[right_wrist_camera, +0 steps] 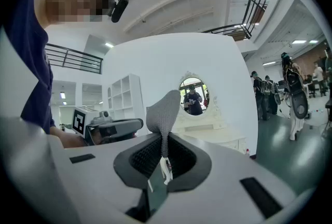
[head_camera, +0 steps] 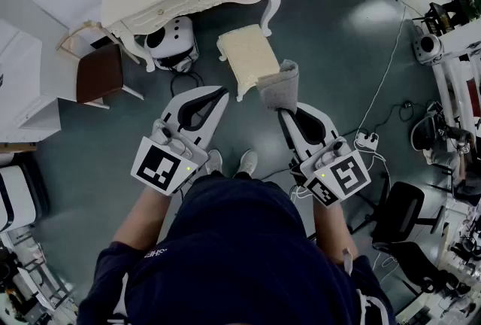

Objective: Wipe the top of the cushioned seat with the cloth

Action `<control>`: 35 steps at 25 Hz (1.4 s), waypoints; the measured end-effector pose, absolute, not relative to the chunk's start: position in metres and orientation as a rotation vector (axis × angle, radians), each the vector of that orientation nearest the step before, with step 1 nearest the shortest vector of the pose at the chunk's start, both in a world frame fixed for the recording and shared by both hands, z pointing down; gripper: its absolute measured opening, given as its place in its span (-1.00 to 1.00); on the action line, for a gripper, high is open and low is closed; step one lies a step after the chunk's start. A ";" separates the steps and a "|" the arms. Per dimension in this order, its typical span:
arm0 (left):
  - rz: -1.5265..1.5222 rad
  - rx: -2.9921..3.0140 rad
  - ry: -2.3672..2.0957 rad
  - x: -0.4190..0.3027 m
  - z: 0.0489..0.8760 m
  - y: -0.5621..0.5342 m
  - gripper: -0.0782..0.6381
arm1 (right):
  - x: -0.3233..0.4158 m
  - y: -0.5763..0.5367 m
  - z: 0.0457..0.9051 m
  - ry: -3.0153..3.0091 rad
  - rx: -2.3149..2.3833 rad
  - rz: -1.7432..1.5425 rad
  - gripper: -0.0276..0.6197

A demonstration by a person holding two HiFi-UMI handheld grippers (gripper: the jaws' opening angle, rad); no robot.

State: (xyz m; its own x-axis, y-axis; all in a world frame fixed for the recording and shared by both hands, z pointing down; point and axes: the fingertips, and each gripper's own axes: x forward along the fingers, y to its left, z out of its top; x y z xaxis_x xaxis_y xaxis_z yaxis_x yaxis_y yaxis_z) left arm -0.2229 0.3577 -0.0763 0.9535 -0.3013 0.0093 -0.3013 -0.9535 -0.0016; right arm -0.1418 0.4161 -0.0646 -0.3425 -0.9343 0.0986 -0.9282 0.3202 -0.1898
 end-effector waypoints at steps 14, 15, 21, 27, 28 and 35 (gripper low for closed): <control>-0.073 -3.099 0.464 -0.214 -0.067 0.360 -0.76 | -0.131 0.416 -0.063 2.488 -1.771 -0.343 -0.80; -0.064 -3.100 0.469 -0.212 -0.069 0.361 -0.76 | -0.129 0.417 -0.063 2.486 -1.769 -0.342 -0.80; -0.057 -3.093 0.487 -0.191 -0.069 0.370 -0.76 | -0.108 0.424 -0.059 2.484 -1.751 -0.338 -0.80; -0.045 -3.084 0.507 -0.161 -0.068 0.380 -0.76 | -0.078 0.435 -0.054 2.489 -1.731 -0.338 -0.80; -0.048 -3.082 0.511 -0.156 -0.068 0.381 -0.76 | -0.072 0.436 -0.053 2.492 -1.728 -0.339 -0.80; -0.077 -3.084 0.535 -0.135 -0.061 0.383 -0.76 | -0.043 0.436 -0.049 2.492 -1.723 -0.349 -0.80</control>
